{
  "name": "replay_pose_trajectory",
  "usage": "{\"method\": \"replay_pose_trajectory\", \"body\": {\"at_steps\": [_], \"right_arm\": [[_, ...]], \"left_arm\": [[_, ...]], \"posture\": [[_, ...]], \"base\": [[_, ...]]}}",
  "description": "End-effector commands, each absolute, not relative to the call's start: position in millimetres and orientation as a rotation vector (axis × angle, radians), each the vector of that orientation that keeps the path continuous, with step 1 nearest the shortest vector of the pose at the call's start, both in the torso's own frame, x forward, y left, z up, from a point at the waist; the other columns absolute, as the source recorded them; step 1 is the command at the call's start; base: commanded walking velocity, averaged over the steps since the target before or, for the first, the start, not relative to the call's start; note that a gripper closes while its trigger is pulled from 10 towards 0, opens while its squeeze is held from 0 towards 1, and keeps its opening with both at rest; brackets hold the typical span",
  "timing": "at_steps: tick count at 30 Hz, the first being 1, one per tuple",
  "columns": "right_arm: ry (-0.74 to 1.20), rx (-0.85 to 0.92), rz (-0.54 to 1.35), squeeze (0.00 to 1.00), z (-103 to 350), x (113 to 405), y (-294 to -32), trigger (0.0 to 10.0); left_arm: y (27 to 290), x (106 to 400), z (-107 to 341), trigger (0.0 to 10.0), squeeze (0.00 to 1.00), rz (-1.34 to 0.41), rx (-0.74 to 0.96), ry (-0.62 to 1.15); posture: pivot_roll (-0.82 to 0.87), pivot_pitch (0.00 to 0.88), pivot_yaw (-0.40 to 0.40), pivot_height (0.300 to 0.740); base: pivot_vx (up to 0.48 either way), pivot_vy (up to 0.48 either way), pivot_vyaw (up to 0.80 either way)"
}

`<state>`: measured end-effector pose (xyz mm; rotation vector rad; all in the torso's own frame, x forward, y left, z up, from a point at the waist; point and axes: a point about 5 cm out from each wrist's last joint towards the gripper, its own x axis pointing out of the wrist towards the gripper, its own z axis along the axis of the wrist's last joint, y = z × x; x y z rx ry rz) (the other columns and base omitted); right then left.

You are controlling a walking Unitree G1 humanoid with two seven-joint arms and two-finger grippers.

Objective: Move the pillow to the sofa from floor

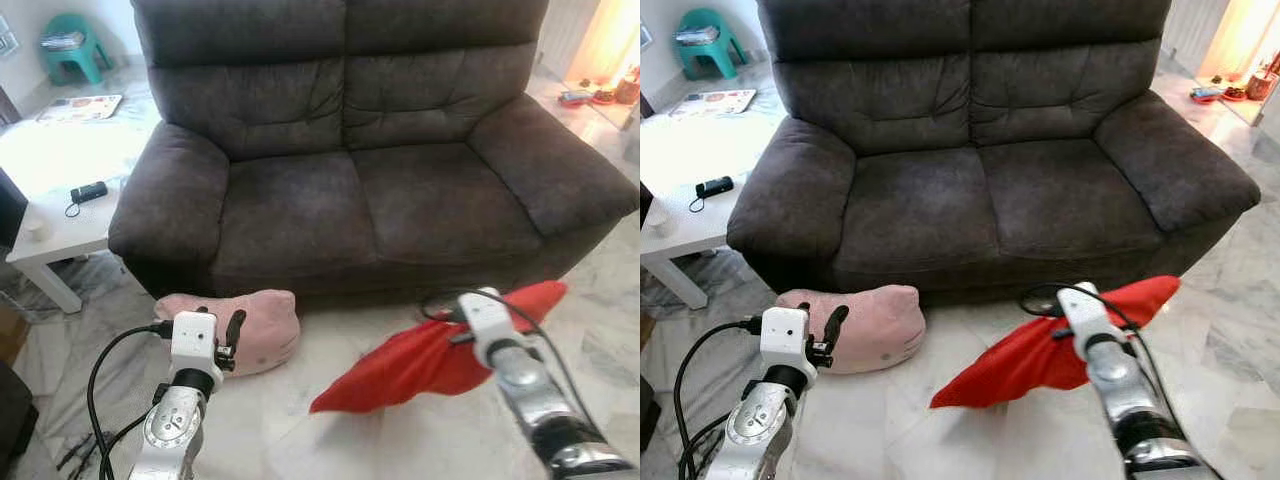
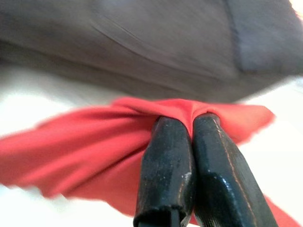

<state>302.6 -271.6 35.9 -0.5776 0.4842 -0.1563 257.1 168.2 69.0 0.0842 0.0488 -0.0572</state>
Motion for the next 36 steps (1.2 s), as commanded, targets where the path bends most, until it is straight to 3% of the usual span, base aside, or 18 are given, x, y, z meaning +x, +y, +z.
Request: {"method": "replay_pose_trajectory", "body": {"at_steps": [1, 6, 15, 24, 27, 30, 36], "right_arm": [[0.453, -0.59, -0.308, 0.0, 49.5, 302.0, -296.0, 10.0], [0.572, -0.611, -0.49, 0.0, 32.3, 267.3, -329.6, 10.0], [0.642, -0.607, -0.531, 0.0, 9.8, 247.5, -323.3, 10.0], [0.639, -0.617, -0.443, 0.0, 2.3, 253.0, -303.0, 10.0], [0.669, -0.578, -0.301, 0.0, -6.0, 254.1, -288.4, 10.0], [0.703, -0.393, -0.012, 0.0, -20.5, 254.0, -253.2, 10.0], [0.692, -0.381, 0.236, 0.0, -22.3, 253.8, -230.4, 10.0]], "left_arm": [[169.7, 256.6, 65.3, 10.0, 0.0, -0.055, 0.093, 0.077], [169.2, 257.1, 64.1, 10.0, 0.0, -0.063, 0.093, 0.086], [167.5, 257.3, 61.1, 10.0, 0.0, -0.085, 0.098, 0.108], [169.0, 256.4, 60.5, 10.0, 0.0, -0.087, 0.1, 0.115], [169.5, 255.8, 60.4, 10.0, 0.0, -0.087, 0.099, 0.115], [169.9, 255.6, 60.3, 10.0, 0.0, -0.088, 0.099, 0.117], [169.2, 257.3, 60.1, 10.0, 0.0, -0.093, 0.097, 0.115]], "posture": [[0.03, 0.037, 0.017, 0.74], [0.03, 0.039, 0.022, 0.74], [0.03, 0.04, 0.031, 0.74], [0.04, 0.038, 0.027, 0.74], [0.04, 0.038, 0.026, 0.74], [0.04, 0.037, 0.023, 0.74], [0.03, 0.032, 0.019, 0.74]], "base": [[0.0, 0.0, 0.0], [0.0, 0.0, 0.0], [0.0, 0.0, 0.0], [0.0, 0.0, 0.0], [0.0, 0.0, 0.0], [0.0, 0.0, 0.0], [0.0, 0.0, 0.0]]}}
